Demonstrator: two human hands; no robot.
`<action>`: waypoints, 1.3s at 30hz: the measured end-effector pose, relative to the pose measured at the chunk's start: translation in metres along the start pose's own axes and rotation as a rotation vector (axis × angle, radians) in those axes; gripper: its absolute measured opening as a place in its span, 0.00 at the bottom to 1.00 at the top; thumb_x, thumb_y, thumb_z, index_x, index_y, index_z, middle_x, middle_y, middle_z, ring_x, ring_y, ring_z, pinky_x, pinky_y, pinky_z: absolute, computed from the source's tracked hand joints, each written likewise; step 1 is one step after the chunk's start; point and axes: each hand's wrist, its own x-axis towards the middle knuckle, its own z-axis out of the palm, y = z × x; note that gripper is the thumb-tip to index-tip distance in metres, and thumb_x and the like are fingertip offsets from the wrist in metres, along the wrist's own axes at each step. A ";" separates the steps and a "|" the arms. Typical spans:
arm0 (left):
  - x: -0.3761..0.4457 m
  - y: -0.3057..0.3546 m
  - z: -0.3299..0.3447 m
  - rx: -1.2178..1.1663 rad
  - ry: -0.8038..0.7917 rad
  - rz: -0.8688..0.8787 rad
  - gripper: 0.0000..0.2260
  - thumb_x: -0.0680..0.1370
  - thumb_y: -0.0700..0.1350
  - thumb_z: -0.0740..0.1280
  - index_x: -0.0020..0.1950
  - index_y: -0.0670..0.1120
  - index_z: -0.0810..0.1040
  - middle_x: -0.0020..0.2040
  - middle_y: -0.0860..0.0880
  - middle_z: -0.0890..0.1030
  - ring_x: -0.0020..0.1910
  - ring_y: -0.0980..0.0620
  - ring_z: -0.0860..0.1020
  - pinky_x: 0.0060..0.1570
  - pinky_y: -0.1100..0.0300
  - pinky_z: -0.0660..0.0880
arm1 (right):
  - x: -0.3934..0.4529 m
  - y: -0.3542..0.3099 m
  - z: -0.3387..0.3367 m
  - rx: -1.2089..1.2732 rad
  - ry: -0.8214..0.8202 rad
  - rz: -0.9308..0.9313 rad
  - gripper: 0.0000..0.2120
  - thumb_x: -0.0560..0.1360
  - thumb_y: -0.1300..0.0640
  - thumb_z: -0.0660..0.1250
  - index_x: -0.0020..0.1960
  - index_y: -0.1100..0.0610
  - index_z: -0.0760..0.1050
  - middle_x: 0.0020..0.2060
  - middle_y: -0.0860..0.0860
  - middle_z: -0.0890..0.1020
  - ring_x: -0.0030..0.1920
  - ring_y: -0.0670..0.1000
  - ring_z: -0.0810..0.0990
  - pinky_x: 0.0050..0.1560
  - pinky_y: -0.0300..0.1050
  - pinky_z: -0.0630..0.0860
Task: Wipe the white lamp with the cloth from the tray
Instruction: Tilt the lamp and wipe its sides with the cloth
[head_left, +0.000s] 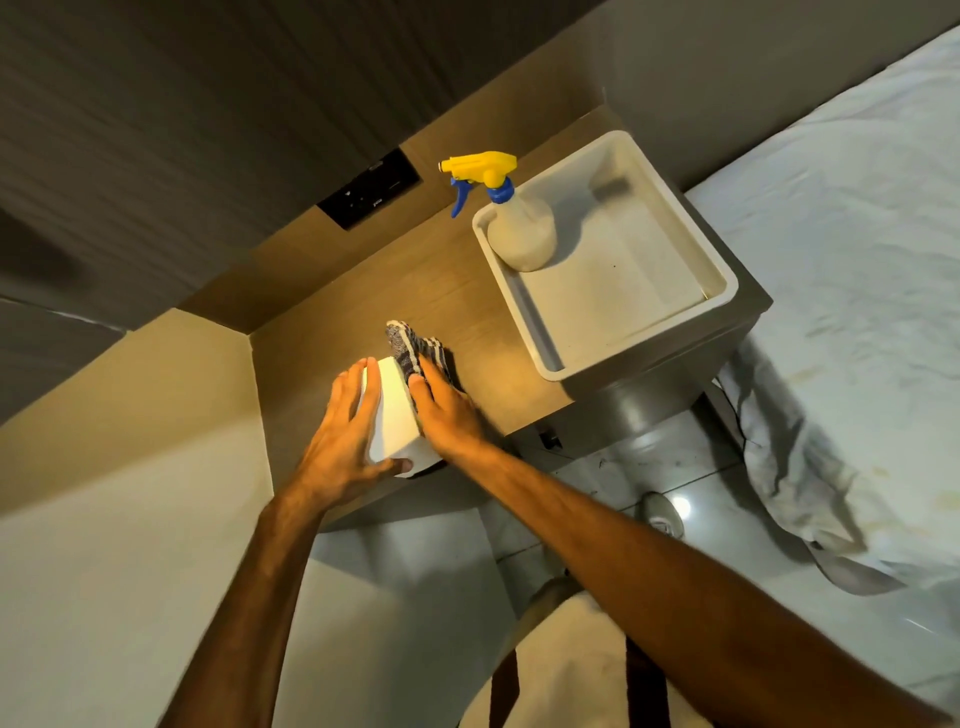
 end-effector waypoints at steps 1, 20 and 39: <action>0.001 0.002 0.003 -0.008 -0.010 -0.004 0.58 0.71 0.58 0.76 0.81 0.45 0.36 0.83 0.46 0.36 0.83 0.42 0.36 0.82 0.37 0.49 | 0.002 0.004 -0.003 -0.001 -0.006 0.032 0.23 0.86 0.45 0.49 0.81 0.45 0.60 0.73 0.57 0.73 0.68 0.58 0.75 0.61 0.46 0.71; 0.013 -0.005 0.025 -0.165 0.020 -0.126 0.43 0.73 0.62 0.52 0.79 0.53 0.28 0.73 0.61 0.23 0.78 0.52 0.27 0.81 0.41 0.35 | -0.042 0.026 0.006 0.042 -0.034 0.021 0.24 0.86 0.44 0.50 0.81 0.38 0.53 0.76 0.56 0.68 0.70 0.57 0.73 0.65 0.48 0.74; 0.012 -0.001 0.022 -0.079 -0.018 -0.077 0.59 0.65 0.67 0.65 0.79 0.46 0.29 0.81 0.46 0.27 0.79 0.43 0.26 0.79 0.39 0.33 | -0.019 -0.001 0.000 -0.046 0.023 0.011 0.23 0.86 0.46 0.51 0.81 0.45 0.60 0.71 0.58 0.75 0.67 0.59 0.77 0.65 0.53 0.76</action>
